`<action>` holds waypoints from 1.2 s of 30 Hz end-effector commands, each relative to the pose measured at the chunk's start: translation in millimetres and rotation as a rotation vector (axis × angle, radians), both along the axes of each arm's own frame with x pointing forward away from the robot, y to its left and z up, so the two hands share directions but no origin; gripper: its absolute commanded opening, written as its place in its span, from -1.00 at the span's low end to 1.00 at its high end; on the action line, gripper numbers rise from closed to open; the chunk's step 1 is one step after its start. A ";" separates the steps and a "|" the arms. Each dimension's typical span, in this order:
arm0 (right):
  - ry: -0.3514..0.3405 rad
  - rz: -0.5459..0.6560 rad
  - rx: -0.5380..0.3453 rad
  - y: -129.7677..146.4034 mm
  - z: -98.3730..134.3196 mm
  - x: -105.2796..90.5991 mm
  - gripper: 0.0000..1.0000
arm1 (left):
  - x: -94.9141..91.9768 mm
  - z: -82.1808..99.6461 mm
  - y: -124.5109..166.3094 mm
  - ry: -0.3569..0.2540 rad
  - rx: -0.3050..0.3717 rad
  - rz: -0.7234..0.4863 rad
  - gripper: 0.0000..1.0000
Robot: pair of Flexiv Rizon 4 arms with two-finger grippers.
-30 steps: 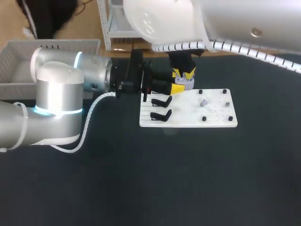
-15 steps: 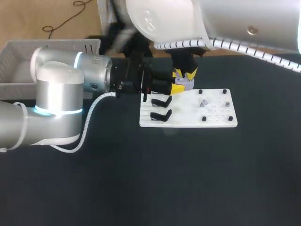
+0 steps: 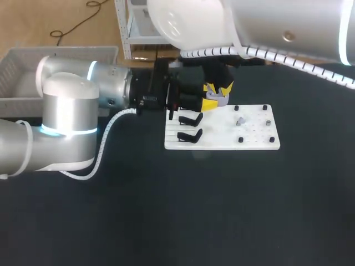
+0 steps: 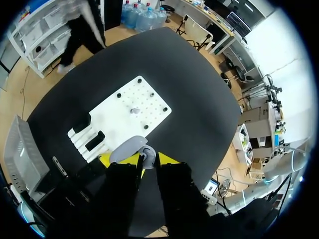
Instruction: Pick up each earbud case from the left stands, insert the matching earbuds, close the lid, and place the case in the box.
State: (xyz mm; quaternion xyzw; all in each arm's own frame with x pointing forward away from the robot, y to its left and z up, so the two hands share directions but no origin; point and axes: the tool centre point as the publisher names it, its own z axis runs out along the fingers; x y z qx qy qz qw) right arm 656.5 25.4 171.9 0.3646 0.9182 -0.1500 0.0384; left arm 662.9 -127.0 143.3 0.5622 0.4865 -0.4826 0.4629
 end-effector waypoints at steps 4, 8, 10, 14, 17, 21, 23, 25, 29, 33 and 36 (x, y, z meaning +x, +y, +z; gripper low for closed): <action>0.009 -0.010 0.030 -1.9 5.3 -2.5 -0.15 | -1.4 -0.3 0.0 -0.003 -0.002 0.005 -1.00; -0.015 -0.015 0.083 -3.7 17.9 -10.8 -0.08 | -1.4 -0.3 0.0 -0.003 -0.002 0.005 -1.00; -0.038 -0.013 0.105 -5.1 27.1 -16.7 -0.02 | -1.4 -0.3 0.0 -0.003 -0.002 0.005 -1.00; -0.087 -0.001 0.195 -11.9 47.8 -29.0 -0.02 | -1.4 -0.3 0.0 -0.003 -0.002 0.005 -1.00; -0.115 0.025 0.273 -20.6 57.6 -33.2 -0.03 | -1.4 -0.3 0.0 -0.003 -0.002 0.005 -1.00; -0.138 0.059 0.345 -28.6 62.8 -35.5 -0.06 | -4.9 0.5 10.6 0.004 -0.005 -0.005 -1.00; -0.140 0.076 0.356 -30.2 62.1 -34.9 -0.06 | -5.3 1.5 15.6 0.011 -0.014 -0.006 -1.00; -0.139 0.098 0.358 -32.1 59.2 -33.0 -0.06 | -5.3 2.4 19.2 0.010 -0.016 -0.006 -1.00; -0.136 0.113 0.372 -39.0 51.5 -27.5 -0.11 | -5.6 4.4 25.6 0.004 -0.017 -0.004 -1.00; -0.122 0.151 0.370 -41.2 44.7 -22.2 -0.15 | -8.5 4.5 30.8 0.006 -0.013 -0.017 -1.00; -0.107 0.146 0.389 -43.1 38.3 -19.3 -0.07 | -10.6 4.5 32.2 0.008 -0.012 -0.027 -1.00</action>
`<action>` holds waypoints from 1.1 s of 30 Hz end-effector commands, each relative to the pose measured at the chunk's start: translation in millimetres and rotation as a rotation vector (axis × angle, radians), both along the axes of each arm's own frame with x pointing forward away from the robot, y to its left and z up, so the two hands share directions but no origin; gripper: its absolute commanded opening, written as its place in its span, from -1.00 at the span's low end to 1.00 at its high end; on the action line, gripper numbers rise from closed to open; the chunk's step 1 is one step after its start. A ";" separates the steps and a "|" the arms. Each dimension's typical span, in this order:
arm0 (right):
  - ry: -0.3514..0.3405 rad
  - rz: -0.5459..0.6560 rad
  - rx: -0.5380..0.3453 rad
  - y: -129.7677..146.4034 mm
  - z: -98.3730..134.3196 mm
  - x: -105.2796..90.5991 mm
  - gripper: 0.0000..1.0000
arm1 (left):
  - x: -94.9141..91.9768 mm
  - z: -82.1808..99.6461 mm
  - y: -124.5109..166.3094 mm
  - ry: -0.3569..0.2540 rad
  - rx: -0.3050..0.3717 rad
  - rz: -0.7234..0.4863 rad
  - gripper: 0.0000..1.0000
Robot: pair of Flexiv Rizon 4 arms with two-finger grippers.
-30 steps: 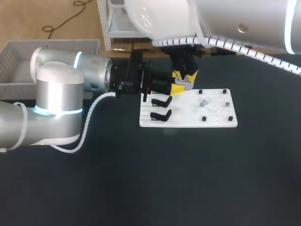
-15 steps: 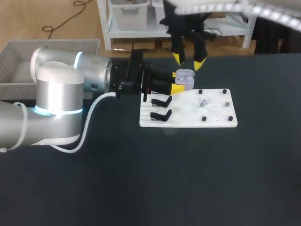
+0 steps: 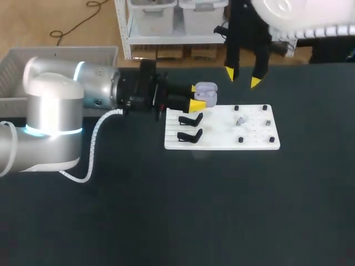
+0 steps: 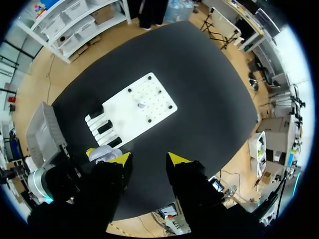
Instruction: Pick up each earbud case from the left stands, insert the matching earbuds, close the lid, and place the case in the box.
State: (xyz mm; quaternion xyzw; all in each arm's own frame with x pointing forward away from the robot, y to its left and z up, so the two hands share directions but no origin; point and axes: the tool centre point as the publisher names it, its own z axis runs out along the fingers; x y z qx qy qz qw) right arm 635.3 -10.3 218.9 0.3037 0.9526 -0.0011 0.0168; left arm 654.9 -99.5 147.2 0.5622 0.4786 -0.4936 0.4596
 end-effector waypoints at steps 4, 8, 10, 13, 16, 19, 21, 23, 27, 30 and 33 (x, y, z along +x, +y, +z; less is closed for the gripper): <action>-0.031 -0.031 0.165 -12.3 -14.4 3.9 0.36 | -3.1 0.8 4.9 -0.001 0.005 -0.008 -1.00; -0.031 -0.031 0.165 -12.3 -14.4 3.9 1.00 | -3.1 0.8 4.9 -0.001 0.005 -0.008 -1.00; -0.031 -0.031 0.165 -12.3 -14.4 3.9 1.00 | -3.1 0.8 4.9 -0.001 0.005 -0.008 -1.00; -0.031 -0.031 0.165 -12.3 -14.4 3.9 1.00 | -3.1 0.8 4.9 -0.001 0.005 -0.008 -1.00; -0.031 -0.031 0.165 -12.3 -14.4 3.9 1.00 | -3.1 0.8 4.9 -0.001 0.005 -0.008 -1.00; -0.031 -0.031 0.165 -12.3 -14.4 3.9 1.00 | -3.1 0.8 4.9 -0.001 0.005 -0.008 -1.00; -0.031 -0.031 0.165 -12.3 -14.4 3.9 1.00 | -3.1 0.8 4.9 -0.001 0.005 -0.008 -1.00; -0.031 -0.031 0.165 -12.3 -14.4 3.9 1.00 | -3.1 0.8 4.9 -0.001 0.005 -0.008 -1.00; -0.034 -0.044 0.200 -23.0 -19.8 11.9 1.00 | -3.1 0.8 4.9 -0.001 0.005 -0.008 -1.00; -0.087 -0.036 0.202 -42.6 -25.0 29.1 1.00 | -3.1 0.8 4.9 -0.001 0.005 -0.008 -1.00; -0.114 0.055 0.201 -56.4 -35.0 46.7 1.00 | -3.1 0.8 4.9 -0.001 0.005 -0.008 -1.00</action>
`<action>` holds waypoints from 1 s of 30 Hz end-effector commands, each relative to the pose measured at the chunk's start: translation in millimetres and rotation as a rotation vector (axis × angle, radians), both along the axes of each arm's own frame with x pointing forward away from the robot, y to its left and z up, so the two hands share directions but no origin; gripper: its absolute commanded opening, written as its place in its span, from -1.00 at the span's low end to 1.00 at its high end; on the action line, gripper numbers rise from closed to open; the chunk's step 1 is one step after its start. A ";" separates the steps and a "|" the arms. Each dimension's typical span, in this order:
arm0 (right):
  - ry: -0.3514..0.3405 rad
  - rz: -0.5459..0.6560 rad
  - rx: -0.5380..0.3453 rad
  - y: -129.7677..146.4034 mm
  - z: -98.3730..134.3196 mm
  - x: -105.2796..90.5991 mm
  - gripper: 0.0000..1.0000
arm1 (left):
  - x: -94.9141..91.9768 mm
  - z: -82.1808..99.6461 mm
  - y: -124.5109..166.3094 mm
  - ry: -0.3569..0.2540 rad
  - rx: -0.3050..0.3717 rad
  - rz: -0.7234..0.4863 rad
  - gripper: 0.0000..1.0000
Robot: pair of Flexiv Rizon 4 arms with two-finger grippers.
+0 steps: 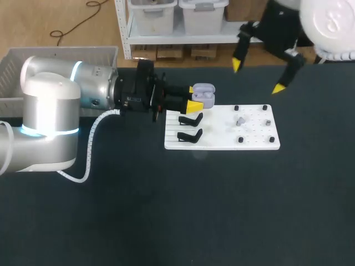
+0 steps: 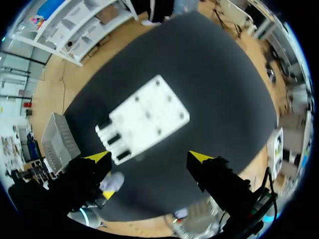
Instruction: Pick up each earbud case from the left stands, insert the matching earbuds, close the lid, and place the case in the box.
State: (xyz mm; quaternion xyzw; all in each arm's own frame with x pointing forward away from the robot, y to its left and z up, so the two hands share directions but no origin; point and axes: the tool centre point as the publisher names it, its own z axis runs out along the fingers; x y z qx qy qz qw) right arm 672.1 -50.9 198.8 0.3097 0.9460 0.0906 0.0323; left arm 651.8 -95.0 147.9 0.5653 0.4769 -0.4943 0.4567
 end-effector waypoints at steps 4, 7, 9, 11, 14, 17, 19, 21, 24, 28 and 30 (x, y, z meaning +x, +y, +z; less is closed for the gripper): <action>-0.043 0.142 0.002 -27.3 -30.2 24.2 1.00 | -0.1 0.1 0.5 0.000 0.001 0.000 -1.00; -0.048 0.198 -0.017 -31.4 -39.3 31.1 1.00 | -0.1 0.1 0.5 0.000 0.001 0.000 -1.00; -0.058 0.229 -0.042 -32.4 -44.1 34.0 1.00 | -0.1 0.1 0.5 0.000 0.001 0.000 -1.00; -0.068 0.262 -0.097 -32.2 -49.5 36.0 1.00 | -0.1 0.1 0.5 0.000 0.001 0.000 -1.00; -0.083 0.309 -0.149 -32.3 -58.4 37.3 1.00 | -0.1 0.1 0.5 0.000 0.001 0.000 -1.00; -0.084 0.353 -0.170 -31.3 -67.7 37.0 1.00 | -0.1 0.1 0.5 0.000 0.001 0.000 -1.00; -0.084 0.368 -0.166 -30.3 -73.4 36.0 1.00 | -0.1 0.1 0.5 0.000 0.001 0.000 -1.00; -0.074 0.383 -0.152 -28.5 -80.0 34.1 1.00 | -0.1 0.1 0.5 0.000 0.001 0.000 -1.00; -0.047 0.373 -0.124 -26.3 -94.2 32.5 1.00 | -0.1 0.1 0.5 0.000 0.001 0.000 -1.00; -0.038 0.378 -0.091 -18.2 -107.5 30.1 0.94 | -0.1 0.1 0.5 0.000 0.001 0.000 -1.00; -0.040 0.398 -0.093 -12.1 -112.5 30.2 0.90 | -0.1 0.1 0.5 0.000 0.001 0.000 -1.00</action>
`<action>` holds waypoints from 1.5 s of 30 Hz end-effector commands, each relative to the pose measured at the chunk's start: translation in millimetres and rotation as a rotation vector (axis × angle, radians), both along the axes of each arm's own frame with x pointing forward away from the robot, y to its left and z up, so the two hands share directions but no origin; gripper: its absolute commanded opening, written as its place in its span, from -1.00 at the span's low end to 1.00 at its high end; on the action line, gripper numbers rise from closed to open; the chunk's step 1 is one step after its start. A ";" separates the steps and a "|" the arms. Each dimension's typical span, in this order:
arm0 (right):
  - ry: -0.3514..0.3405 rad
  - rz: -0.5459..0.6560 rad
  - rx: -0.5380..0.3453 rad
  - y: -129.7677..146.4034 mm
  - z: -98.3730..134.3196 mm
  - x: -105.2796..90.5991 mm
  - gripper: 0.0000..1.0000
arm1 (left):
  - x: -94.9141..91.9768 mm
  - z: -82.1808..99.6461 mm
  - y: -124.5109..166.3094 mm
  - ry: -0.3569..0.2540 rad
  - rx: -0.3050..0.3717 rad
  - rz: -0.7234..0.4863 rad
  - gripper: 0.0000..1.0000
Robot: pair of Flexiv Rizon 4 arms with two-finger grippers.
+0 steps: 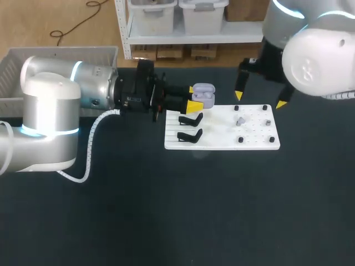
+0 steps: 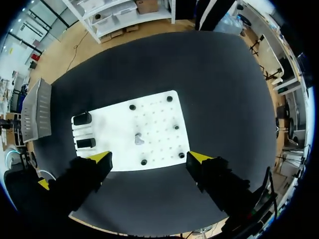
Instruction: Pick up each earbud case from the left stands, insert the matching earbuds, close the lid, and place the case in the box.
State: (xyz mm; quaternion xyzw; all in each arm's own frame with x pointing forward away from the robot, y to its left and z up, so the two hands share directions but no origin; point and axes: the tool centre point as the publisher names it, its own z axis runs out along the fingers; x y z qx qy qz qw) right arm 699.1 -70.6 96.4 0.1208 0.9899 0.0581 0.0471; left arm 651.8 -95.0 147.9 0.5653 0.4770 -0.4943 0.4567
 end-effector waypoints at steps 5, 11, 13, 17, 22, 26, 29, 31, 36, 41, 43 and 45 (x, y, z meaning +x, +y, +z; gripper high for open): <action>-0.004 0.044 0.024 14.2 -18.5 4.1 0.65 | -0.1 0.1 0.5 0.000 0.001 0.000 -1.00; -0.007 0.062 0.048 18.3 -30.9 5.9 0.37 | -0.1 0.1 0.5 0.000 0.001 0.000 -1.00; -0.006 0.066 0.051 20.5 -35.6 5.9 0.33 | -0.1 0.1 0.5 0.000 0.001 0.000 -1.00; -0.003 0.084 0.058 26.0 -46.4 3.5 0.27 | -0.1 0.1 0.5 0.000 0.001 0.000 -1.00; -0.002 0.090 0.066 27.7 -55.3 3.4 0.17 | -0.1 0.1 0.5 0.000 0.001 0.000 -1.00; -0.001 0.086 0.069 27.6 -60.7 5.3 0.08 | -0.1 0.1 0.5 0.000 0.001 0.000 -1.00; -0.003 0.062 0.072 24.9 -65.2 6.4 -0.01 | -0.1 0.1 0.5 0.000 0.001 0.000 -1.00; -0.002 0.047 0.076 22.8 -67.0 6.6 -0.04 | -0.1 0.1 0.5 0.000 0.001 0.000 -1.00; -0.005 0.010 0.081 19.9 -71.7 6.2 -0.12 | -0.1 0.1 0.5 0.000 0.001 0.000 -1.00; -0.015 -0.022 0.088 19.8 -74.7 9.1 -0.20 | -0.1 0.1 0.5 0.000 0.001 0.000 -1.00; -0.016 -0.032 0.088 19.7 -76.7 10.5 -0.25 | -0.1 0.1 0.5 0.000 0.001 0.000 -1.00; -0.016 -0.040 0.090 19.0 -78.4 11.4 -0.29 | -0.1 0.1 0.5 0.000 0.001 0.000 -1.00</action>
